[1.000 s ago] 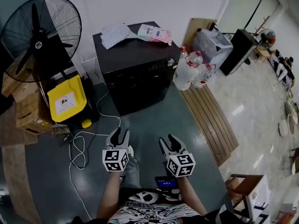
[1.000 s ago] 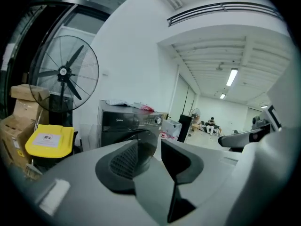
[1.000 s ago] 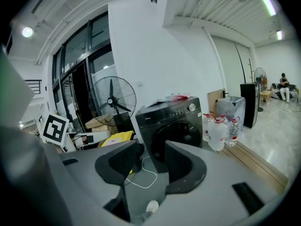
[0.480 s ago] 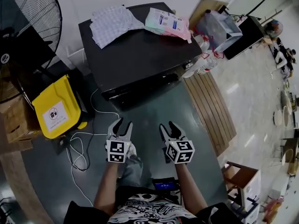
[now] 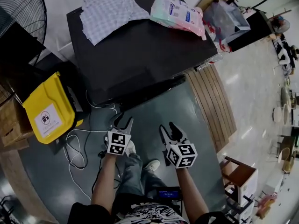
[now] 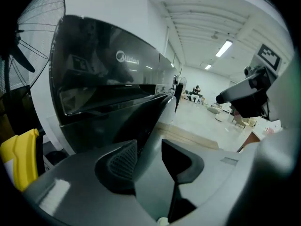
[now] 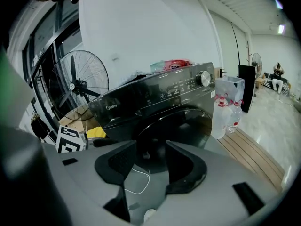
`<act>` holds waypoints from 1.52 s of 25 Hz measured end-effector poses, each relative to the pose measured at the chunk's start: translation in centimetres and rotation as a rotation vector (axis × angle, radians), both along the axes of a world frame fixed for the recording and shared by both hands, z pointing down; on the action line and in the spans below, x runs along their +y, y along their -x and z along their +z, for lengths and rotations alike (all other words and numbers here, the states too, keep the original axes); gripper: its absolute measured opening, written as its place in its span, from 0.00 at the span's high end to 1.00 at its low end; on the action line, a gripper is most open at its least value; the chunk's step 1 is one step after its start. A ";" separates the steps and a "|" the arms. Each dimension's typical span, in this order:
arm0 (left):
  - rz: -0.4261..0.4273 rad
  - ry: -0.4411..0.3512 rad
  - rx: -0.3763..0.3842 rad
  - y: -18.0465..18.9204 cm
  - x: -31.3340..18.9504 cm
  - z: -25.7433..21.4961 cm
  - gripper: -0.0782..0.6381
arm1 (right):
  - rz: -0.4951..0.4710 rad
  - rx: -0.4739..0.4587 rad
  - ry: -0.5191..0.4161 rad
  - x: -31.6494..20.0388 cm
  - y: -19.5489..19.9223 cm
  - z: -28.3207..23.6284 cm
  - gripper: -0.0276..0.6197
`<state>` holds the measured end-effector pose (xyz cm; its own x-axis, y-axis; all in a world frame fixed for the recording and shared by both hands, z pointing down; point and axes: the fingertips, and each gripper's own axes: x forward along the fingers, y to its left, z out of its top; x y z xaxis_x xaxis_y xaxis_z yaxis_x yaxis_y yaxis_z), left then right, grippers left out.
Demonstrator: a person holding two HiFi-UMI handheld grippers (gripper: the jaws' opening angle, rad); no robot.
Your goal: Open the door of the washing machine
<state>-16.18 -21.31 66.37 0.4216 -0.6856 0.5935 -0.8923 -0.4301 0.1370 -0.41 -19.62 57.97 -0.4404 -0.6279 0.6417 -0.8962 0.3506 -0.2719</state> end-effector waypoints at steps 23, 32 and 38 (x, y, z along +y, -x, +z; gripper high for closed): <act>0.058 0.034 -0.041 -1.8 -4.5 6.7 0.71 | 0.042 -0.082 0.072 0.1 -0.3 3.6 0.69; 0.076 0.082 -0.044 -2.9 -3.2 6.7 0.72 | 0.045 -0.057 0.110 0.7 0.8 4.6 0.69; 0.093 0.133 0.053 -6.0 0.9 6.9 0.72 | 0.047 0.010 0.137 -0.3 2.5 5.8 0.66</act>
